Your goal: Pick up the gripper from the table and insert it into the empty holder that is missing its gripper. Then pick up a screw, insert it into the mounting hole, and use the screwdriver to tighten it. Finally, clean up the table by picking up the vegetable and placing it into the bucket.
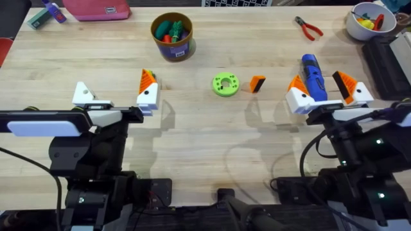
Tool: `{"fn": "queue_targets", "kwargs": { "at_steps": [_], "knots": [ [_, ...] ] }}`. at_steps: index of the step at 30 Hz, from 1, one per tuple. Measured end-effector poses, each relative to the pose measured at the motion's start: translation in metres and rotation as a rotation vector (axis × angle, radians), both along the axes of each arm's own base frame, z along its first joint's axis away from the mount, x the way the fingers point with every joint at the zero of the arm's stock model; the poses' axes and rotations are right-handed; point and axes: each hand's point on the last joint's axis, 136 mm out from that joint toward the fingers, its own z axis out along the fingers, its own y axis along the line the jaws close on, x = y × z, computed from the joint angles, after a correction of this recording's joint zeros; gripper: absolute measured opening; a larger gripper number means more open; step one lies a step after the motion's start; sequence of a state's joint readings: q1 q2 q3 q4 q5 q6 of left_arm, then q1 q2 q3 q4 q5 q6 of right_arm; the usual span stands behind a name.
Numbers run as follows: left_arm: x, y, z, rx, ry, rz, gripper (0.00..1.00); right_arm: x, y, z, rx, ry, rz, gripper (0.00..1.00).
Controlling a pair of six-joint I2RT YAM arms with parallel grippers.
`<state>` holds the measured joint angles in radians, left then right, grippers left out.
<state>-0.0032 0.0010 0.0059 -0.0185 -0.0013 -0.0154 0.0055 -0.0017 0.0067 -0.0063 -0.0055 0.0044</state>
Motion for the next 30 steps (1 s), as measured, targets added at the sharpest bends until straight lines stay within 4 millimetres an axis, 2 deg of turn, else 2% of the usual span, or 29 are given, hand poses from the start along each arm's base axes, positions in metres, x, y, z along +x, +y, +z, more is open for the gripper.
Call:
{"fn": "queue_targets", "kwargs": {
  "at_steps": [9,13,16,21,24,26,30],
  "knots": [
    [0.0,0.0,0.004,0.0,-0.016,0.002,0.985,0.0,0.0,0.003,0.0,-0.011,0.003,0.994],
    [-0.001,0.0,0.023,-0.001,-0.091,0.002,0.985,0.001,0.001,0.026,0.001,-0.1,0.008,0.994],
    [-0.003,0.0,0.027,-0.001,-0.075,0.002,0.985,-0.002,0.002,0.037,0.001,-0.115,0.011,0.994],
    [-0.014,0.001,0.051,-0.001,0.018,0.003,0.985,-0.014,0.002,0.086,0.001,-0.142,0.011,0.994],
    [-0.02,0.001,0.068,0.0,0.101,0.004,0.985,-0.018,0.002,0.109,0.001,-0.092,0.011,0.994],
    [-0.02,0.002,0.076,0.002,0.169,0.013,0.985,-0.018,0.002,0.115,0.001,-0.02,0.011,0.994],
    [-0.013,0.005,0.085,0.005,0.321,0.026,0.985,-0.012,0.002,0.109,0.001,0.19,0.011,0.994]
  ]
}}
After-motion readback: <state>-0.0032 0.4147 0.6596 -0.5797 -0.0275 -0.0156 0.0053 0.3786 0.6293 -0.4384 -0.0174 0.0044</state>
